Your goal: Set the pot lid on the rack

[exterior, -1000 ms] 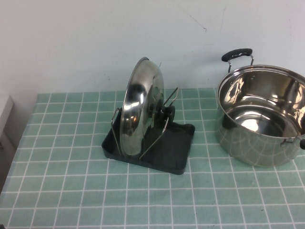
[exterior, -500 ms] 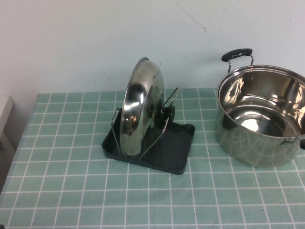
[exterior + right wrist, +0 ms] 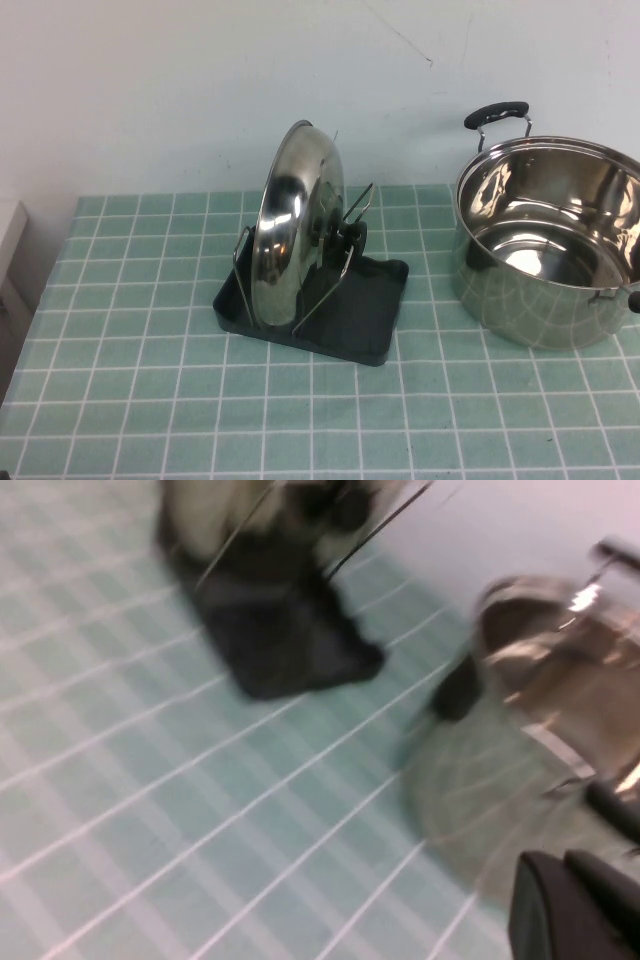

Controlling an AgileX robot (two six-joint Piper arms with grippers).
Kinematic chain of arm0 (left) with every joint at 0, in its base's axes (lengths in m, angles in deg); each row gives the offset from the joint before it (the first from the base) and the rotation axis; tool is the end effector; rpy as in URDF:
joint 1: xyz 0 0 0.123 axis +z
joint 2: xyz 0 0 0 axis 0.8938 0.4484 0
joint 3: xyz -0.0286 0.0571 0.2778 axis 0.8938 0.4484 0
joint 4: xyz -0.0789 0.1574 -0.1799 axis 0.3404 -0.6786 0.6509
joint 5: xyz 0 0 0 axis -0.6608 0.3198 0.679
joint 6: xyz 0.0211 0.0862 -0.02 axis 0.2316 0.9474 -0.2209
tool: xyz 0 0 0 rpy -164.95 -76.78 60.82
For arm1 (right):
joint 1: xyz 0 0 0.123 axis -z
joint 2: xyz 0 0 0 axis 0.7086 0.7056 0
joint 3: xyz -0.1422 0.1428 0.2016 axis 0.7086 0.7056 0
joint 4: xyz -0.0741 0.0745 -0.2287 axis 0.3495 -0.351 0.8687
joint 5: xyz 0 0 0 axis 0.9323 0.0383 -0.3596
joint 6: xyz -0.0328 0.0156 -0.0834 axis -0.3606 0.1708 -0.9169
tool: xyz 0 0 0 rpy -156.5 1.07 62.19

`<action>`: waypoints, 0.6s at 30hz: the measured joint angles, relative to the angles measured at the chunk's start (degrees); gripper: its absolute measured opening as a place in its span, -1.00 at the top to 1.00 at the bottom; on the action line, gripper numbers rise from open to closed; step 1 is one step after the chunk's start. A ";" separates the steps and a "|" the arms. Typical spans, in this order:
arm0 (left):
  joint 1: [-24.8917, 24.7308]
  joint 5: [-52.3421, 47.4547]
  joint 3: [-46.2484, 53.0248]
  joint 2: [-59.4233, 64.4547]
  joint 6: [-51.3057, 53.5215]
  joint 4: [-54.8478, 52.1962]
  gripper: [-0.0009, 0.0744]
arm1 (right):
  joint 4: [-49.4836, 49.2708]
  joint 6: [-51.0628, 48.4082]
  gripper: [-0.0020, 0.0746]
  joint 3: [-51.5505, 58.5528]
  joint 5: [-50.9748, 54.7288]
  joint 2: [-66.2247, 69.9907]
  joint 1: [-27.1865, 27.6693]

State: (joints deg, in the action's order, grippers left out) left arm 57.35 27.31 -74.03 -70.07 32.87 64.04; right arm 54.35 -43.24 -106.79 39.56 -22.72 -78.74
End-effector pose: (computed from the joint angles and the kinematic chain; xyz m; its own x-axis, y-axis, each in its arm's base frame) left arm 0.0535 -0.0059 0.1797 -0.2357 -0.1210 -0.9643 0.0743 0.9871 -0.1421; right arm 0.0578 0.0313 0.2663 -0.0642 -0.4855 -0.8719 -0.5646 0.7381 -0.3695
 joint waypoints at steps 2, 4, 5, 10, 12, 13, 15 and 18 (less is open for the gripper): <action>0.00 0.00 0.00 0.00 0.00 0.00 0.98 | -0.30 -0.11 0.95 2.06 -4.40 -1.49 3.88; 0.00 0.00 0.00 0.00 0.00 0.00 0.98 | -0.64 -0.11 0.95 4.27 -8.32 -3.01 9.28; 0.00 0.00 0.00 0.00 0.00 0.00 0.98 | -0.90 -0.11 0.95 5.54 -9.99 -3.91 12.22; 0.00 0.00 0.00 0.00 0.15 0.00 0.98 | -1.68 -0.11 0.95 11.48 -12.45 -7.63 24.77; 0.00 0.00 0.00 0.00 0.15 0.00 0.98 | -2.27 -0.11 0.95 14.06 -12.89 -8.48 28.94; 0.00 -0.10 0.00 0.00 0.15 0.00 0.98 | -2.33 -0.11 0.95 15.21 -13.40 -8.75 30.69; 0.00 -0.10 0.00 0.00 0.15 0.00 0.98 | -2.37 -0.11 0.95 18.16 -14.14 -9.33 33.37; 0.00 -0.10 0.00 0.00 0.15 0.00 0.98 | -2.37 -0.11 0.95 20.74 -13.77 -10.21 35.17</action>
State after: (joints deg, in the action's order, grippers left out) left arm 57.35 27.21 -74.03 -70.07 33.02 64.04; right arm 51.99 -43.36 -86.06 25.79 -32.93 -43.57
